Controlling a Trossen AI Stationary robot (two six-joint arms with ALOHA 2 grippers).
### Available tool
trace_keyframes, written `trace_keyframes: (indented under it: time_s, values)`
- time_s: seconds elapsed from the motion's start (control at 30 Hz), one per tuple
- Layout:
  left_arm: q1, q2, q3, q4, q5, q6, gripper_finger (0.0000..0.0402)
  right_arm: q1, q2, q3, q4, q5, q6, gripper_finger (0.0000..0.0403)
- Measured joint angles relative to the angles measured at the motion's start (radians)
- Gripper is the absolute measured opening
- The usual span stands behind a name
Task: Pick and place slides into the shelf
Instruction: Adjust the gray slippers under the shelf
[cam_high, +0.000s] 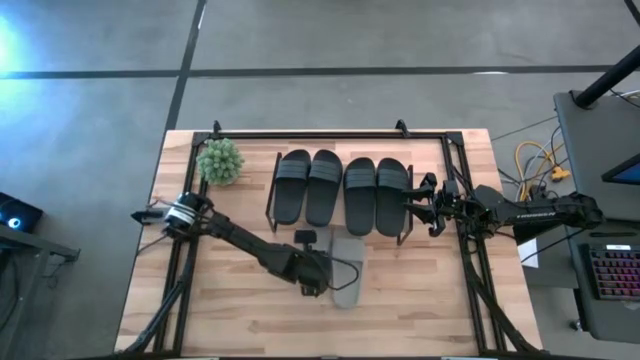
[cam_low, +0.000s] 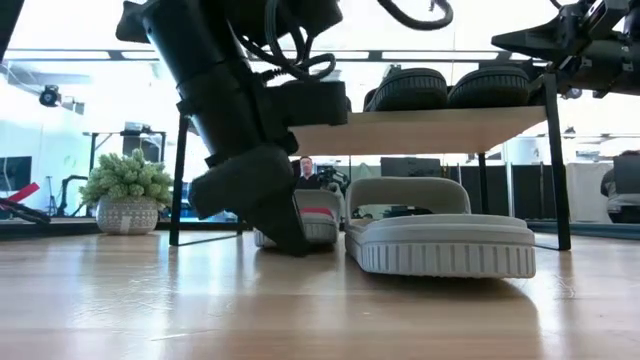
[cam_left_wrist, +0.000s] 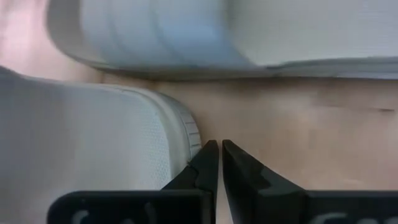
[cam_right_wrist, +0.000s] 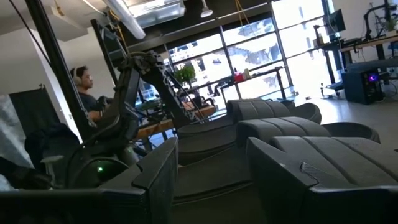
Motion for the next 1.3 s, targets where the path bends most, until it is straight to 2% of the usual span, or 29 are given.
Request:
trace_keyframes:
  time_s: [0.2, 0.6, 0.77, 0.83, 1.03, 1.2, 1.3]
  values:
    - [0.009, -0.001, 0.005, -0.058, -0.04, 0.002, 0.0006, 0.0, 0.0, 0.0, 0.0, 0.0, 0.0, 0.0183]
    - [-0.094, -0.043, 0.107, 0.0, 0.165, 0.0, 0.0006, 0.0, 0.0, 0.0, 0.0, 0.0, 0.0, 0.0183]
    - [-0.136, -0.044, 0.126, 0.23, 0.355, 0.0, 0.0006, 0.0, 0.0, 0.0, 0.0, 0.0, 0.0, 0.0183]
    - [-0.147, -0.036, 0.126, 0.291, 0.363, -0.006, 0.0006, 0.0, 0.0, 0.0, 0.0, 0.0, 0.0, 0.0183]
    - [-0.147, -0.034, 0.1, 0.303, 0.37, -0.048, 0.0006, 0.0, 0.0, 0.0, 0.0, 0.0, 0.0, 0.0183]
    - [-0.137, -0.01, 0.087, 0.443, 0.47, -0.05, 0.0006, 0.0, 0.0, 0.0, 0.0, 0.0, 0.0, 0.0183]
    - [-0.136, 0.042, 0.096, 0.486, 0.491, -0.053, 0.0006, 0.0, 0.001, 0.0, 0.0, 0.0, 0.0, 0.0183]
